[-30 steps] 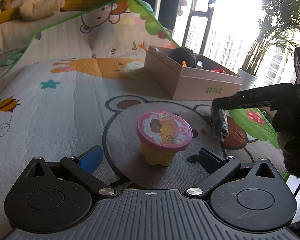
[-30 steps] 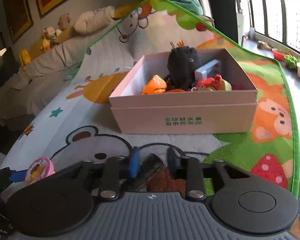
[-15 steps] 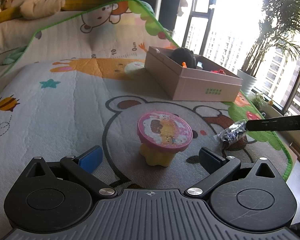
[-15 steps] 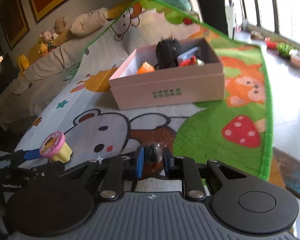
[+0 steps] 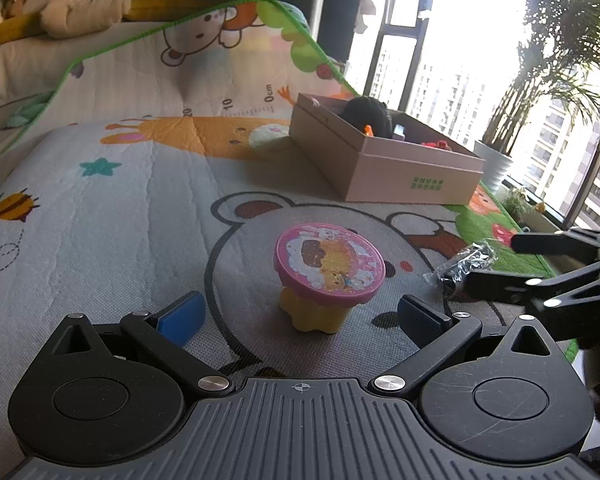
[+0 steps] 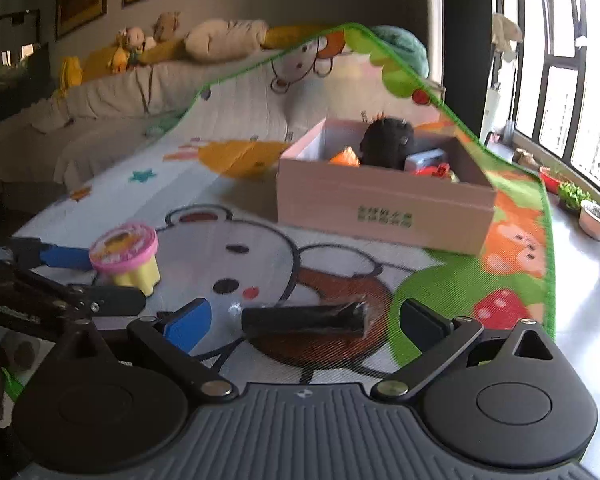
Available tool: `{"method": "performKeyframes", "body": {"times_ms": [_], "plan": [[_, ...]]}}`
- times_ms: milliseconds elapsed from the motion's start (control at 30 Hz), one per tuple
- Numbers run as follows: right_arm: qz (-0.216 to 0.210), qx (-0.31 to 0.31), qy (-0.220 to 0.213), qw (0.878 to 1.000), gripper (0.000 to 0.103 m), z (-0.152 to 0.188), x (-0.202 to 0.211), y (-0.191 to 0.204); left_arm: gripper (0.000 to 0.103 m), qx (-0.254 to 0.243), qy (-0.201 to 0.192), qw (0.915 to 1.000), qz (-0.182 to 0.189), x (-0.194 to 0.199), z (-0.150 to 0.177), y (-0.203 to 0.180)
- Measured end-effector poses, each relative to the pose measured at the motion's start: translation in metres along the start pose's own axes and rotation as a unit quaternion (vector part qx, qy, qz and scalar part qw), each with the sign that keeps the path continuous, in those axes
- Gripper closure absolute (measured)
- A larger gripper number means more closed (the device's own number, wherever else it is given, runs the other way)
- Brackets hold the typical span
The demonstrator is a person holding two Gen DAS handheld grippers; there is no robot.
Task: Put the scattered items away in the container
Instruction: 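Carry the yellow cup and black packet toward the pink box with both tools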
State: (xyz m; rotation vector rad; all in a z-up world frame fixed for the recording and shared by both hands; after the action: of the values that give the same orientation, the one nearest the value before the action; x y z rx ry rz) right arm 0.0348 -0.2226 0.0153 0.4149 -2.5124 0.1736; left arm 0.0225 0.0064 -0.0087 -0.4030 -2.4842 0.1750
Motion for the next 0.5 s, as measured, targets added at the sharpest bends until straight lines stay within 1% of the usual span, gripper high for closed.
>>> {"method": "performKeyframes", "body": {"times_ms": [267, 300, 333, 367, 400, 433, 500], "plan": [[0.002, 0.025, 0.013, 1.000, 0.002, 0.001, -0.013, 0.006, 0.000, 0.000, 0.000, 1.0000, 0.000, 0.000, 0.000, 0.000], [0.000, 0.028, 0.013, 1.000, 0.004, 0.001, -0.014, 0.006, 0.000, 0.000, 0.000, 1.0000, 0.000, 0.000, 0.000, 0.000], [-0.002, 0.031, 0.014, 0.999, 0.010, 0.002, -0.014, 0.006, 0.000, 0.000, 0.000, 1.0000, 0.000, 0.000, 0.000, 0.000], [-0.001, 0.032, 0.014, 0.999, 0.012, 0.002, -0.014, 0.006, 0.000, -0.001, 0.000, 1.0000, 0.000, 0.000, 0.000, 0.000], [0.004, 0.031, 0.014, 0.999, 0.021, 0.002, -0.013, 0.006, 0.000, -0.002, 0.001, 1.0000, -0.001, 0.000, 0.000, -0.001], [0.005, 0.028, 0.015, 0.999, 0.023, 0.002, -0.013, 0.005, 0.000, -0.003, 0.002, 1.0000, -0.002, 0.000, 0.000, -0.001], [0.002, 0.010, 0.015, 1.000, 0.024, 0.001, -0.009, 0.000, 0.000, -0.006, 0.003, 1.0000, -0.005, 0.000, 0.000, -0.001]]}}
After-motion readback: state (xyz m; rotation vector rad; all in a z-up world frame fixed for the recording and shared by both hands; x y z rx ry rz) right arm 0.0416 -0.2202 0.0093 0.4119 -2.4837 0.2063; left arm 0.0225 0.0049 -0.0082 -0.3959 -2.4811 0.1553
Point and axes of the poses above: each gripper's, at about its wrist camera, not at the fingertips, and x roughly against the way its jaws point, y to its left, z to its underside, the point moved 1 cm from there along -x, roughly the way its jaws point, and after that the axes turned 4 degrees about z, right-handed, at the moved point
